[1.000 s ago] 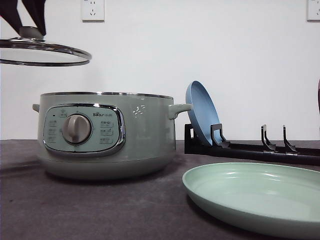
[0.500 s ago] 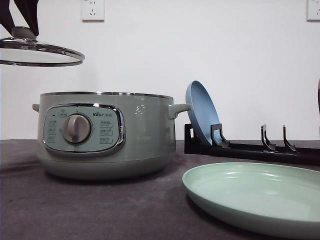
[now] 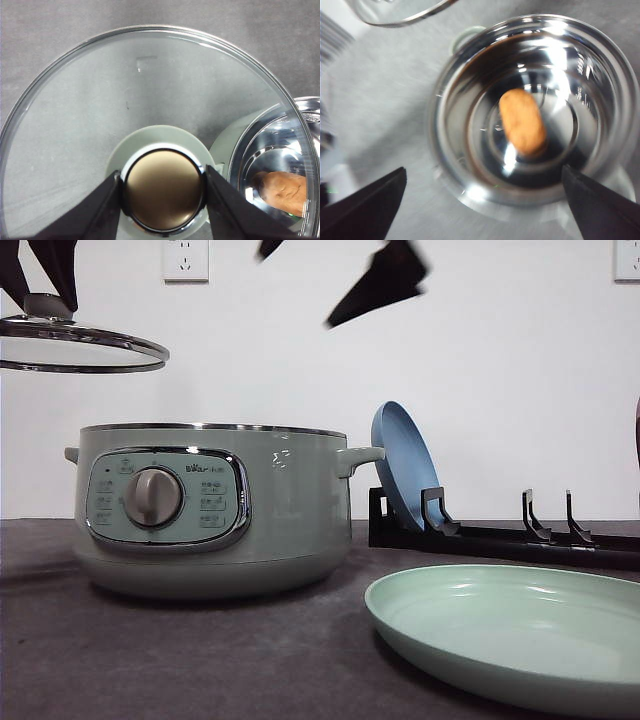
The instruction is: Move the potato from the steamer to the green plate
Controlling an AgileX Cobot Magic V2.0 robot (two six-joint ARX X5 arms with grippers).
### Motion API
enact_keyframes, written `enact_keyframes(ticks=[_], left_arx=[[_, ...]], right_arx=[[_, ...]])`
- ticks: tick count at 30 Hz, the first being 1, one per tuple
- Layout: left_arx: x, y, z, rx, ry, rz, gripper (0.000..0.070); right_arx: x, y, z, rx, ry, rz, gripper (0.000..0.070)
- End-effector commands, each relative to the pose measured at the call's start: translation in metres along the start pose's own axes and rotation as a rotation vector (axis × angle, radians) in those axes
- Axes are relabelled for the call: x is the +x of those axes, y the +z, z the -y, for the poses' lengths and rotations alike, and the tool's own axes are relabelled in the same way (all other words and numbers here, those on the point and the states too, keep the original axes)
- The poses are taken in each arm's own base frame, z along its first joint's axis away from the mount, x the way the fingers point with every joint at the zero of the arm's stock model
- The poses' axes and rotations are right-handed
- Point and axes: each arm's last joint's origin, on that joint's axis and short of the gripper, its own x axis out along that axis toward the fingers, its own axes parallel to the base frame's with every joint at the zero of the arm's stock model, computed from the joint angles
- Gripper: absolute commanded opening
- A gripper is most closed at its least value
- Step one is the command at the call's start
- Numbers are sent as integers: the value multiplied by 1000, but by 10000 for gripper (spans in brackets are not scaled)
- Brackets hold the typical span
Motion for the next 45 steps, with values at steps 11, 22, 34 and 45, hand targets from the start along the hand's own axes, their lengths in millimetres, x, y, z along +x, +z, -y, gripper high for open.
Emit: enact_keyframes(ticks=[11, 22, 34, 45], left_arx=[[-21, 7, 2, 8, 3, 99, 0], [-21, 7, 2, 8, 2, 98, 0], [-21, 7, 2, 8, 2, 98, 0], [-21, 6, 2, 7, 2, 97, 0]], right_arx=[[101, 25, 3, -223, -48, -105, 616], [151, 12, 21, -263, -111, -156, 618], [175, 1, 29, -257, -89, -194, 617], [182, -4, 29, -235, -69, -220, 616]])
